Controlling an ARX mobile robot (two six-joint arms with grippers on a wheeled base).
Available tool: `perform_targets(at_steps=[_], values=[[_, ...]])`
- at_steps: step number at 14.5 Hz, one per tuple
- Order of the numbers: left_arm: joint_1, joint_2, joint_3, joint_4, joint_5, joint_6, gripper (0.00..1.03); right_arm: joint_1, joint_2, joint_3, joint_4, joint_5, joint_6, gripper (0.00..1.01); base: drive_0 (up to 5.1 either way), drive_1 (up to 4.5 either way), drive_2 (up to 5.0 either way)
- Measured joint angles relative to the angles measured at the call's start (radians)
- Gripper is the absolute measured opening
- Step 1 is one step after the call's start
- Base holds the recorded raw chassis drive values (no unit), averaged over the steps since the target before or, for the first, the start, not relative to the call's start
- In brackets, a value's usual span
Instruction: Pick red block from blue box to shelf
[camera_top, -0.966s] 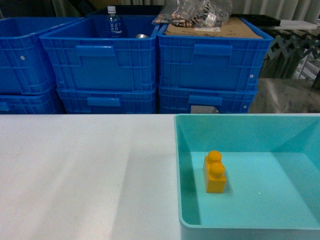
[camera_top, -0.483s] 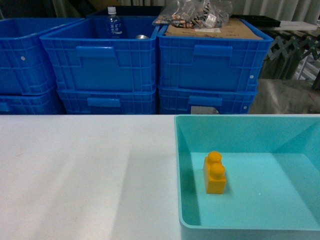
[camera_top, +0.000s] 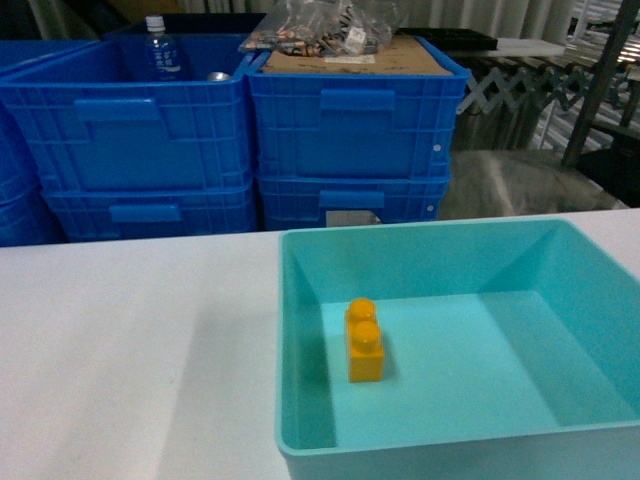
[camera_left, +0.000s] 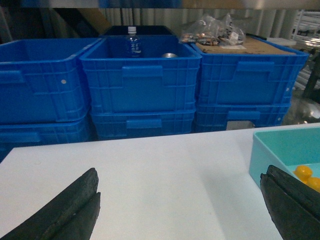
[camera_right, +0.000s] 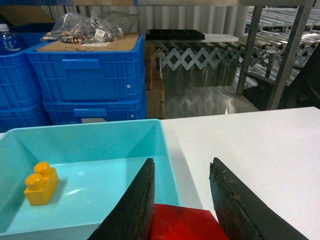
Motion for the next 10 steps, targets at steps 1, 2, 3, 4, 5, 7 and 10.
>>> perform_targets(at_steps=[1,2,3,4,5,7,10], values=[[-0.001,0.000,0.000,0.000,0.000,0.000,0.98,0.000,0.000,0.000,0.000,0.000,0.000,0.28,0.0,0.00,0.0],[-0.001,0.000,0.000,0.000,0.000,0.000,0.98,0.000,0.000,0.000,0.000,0.000,0.000,0.28,0.0,0.00,0.0],[-0.001,0.000,0.000,0.000,0.000,0.000,0.98,0.000,0.000,0.000,0.000,0.000,0.000,0.28,0.0,0.00,0.0],[-0.001,0.000,0.000,0.000,0.000,0.000,0.98,0.000,0.000,0.000,0.000,0.000,0.000,0.28,-1.6,-1.61,-1.6],[-0.001,0.000,0.000,0.000,0.000,0.000,0.98,0.000,0.000,0.000,0.000,0.000,0.000,0.28,-1.6,-1.61,-1.6],[-0.001,0.000,0.000,0.000,0.000,0.000,0.98,0.000,0.000,0.000,0.000,0.000,0.000,0.28,-1.6,-1.61,-1.6],[-0.001,0.000,0.000,0.000,0.000,0.000,0.98,0.000,0.000,0.000,0.000,0.000,0.000,0.28,-1.6,-1.61,-1.6]])
